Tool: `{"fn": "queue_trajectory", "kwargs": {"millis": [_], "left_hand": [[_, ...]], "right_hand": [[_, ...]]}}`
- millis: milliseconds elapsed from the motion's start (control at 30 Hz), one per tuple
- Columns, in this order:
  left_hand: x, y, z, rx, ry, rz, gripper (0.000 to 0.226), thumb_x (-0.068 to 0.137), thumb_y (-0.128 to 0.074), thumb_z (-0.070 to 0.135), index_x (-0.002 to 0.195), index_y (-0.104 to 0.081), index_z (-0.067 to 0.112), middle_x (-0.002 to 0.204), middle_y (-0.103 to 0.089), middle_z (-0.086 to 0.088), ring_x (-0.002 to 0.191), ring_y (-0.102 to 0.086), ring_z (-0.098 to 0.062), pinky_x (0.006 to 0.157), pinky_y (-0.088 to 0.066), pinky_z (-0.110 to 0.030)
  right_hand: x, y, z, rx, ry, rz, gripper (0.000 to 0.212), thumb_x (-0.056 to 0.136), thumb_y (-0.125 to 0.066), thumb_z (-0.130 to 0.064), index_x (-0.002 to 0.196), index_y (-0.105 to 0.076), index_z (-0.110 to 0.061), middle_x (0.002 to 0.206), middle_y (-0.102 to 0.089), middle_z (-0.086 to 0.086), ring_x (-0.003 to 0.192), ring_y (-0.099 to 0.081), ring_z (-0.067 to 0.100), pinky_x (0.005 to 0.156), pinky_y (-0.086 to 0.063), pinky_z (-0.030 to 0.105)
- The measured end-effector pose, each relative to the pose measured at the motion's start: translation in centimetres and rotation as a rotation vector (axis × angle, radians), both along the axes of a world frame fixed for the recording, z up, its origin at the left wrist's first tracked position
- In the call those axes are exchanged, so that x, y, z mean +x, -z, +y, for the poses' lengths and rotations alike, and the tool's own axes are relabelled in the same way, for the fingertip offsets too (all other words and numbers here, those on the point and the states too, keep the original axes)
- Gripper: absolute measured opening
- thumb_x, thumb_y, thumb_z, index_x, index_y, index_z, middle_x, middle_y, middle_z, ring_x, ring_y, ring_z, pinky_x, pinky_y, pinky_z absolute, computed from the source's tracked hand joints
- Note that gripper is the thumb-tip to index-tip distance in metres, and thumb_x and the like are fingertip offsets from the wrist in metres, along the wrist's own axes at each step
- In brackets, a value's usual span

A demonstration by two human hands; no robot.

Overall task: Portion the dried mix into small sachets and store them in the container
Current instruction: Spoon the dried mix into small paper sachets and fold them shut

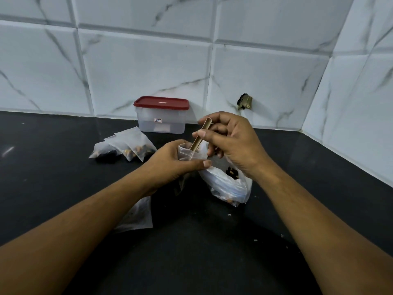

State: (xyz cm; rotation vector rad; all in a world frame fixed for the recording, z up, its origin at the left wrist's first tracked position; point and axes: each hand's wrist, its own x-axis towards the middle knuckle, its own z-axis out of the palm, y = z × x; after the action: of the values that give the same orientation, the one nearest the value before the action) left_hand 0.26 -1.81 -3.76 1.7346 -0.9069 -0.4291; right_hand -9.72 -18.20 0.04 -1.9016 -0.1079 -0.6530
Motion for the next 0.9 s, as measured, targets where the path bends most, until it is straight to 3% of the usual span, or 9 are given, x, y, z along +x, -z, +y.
{"fn": "queue_trajectory", "kwargs": {"millis": [167,300,467,733,900], "left_hand": [[-0.2,-0.3,0.2,-0.037,0.02,0.04,0.051,0.072,-0.082,0.039,0.117,-0.068,0.02,0.105,-0.078,0.004,0.094,-0.074,-0.009,0.084,-0.057,-0.028],[0.0,-0.3,0.2,-0.043,0.0,0.056,0.052,0.069,-0.082,0.041,0.115,-0.069,0.02,0.104,-0.078,0.006,0.096,-0.074,-0.008,0.087,-0.058,-0.03],[0.1,-0.3,0.2,-0.056,-0.038,0.04,0.053,0.068,-0.083,0.044,0.115,-0.069,0.022,0.104,-0.077,0.006,0.097,-0.074,-0.01,0.09,-0.059,-0.033],[0.3,-0.1,0.2,-0.064,-0.06,0.043,0.046,0.079,-0.084,0.037,0.119,-0.067,0.025,0.109,-0.077,0.008,0.1,-0.073,-0.007,0.094,-0.057,-0.035],[0.2,-0.1,0.1,-0.073,-0.059,0.051,0.04,0.082,-0.083,0.035,0.117,-0.067,0.026,0.104,-0.077,0.011,0.097,-0.073,-0.005,0.089,-0.057,-0.031]], "right_hand": [[-0.1,-0.2,-0.8,0.173,-0.109,-0.013,0.023,0.098,-0.065,-0.002,0.121,-0.067,-0.001,0.11,-0.078,0.014,0.079,-0.072,0.024,0.064,-0.058,0.035],[0.0,-0.3,-1.2,0.305,-0.175,-0.014,0.02,0.1,-0.059,0.001,0.119,-0.066,0.0,0.113,-0.075,0.02,0.085,-0.069,0.024,0.068,-0.059,0.034],[0.0,-0.4,-1.5,0.405,-0.207,-0.011,0.02,0.102,-0.051,0.004,0.113,-0.066,-0.002,0.109,-0.075,0.018,0.084,-0.068,0.022,0.069,-0.058,0.033],[0.1,-0.7,-2.0,0.569,-0.151,-0.065,0.012,0.101,-0.059,-0.002,0.111,-0.065,-0.002,0.106,-0.075,0.018,0.076,-0.071,0.021,0.066,-0.061,0.032],[0.1,-0.4,-2.2,0.507,-0.191,-0.03,0.012,0.1,-0.059,-0.002,0.111,-0.065,-0.002,0.111,-0.074,0.021,0.081,-0.071,0.023,0.07,-0.062,0.035]]}}
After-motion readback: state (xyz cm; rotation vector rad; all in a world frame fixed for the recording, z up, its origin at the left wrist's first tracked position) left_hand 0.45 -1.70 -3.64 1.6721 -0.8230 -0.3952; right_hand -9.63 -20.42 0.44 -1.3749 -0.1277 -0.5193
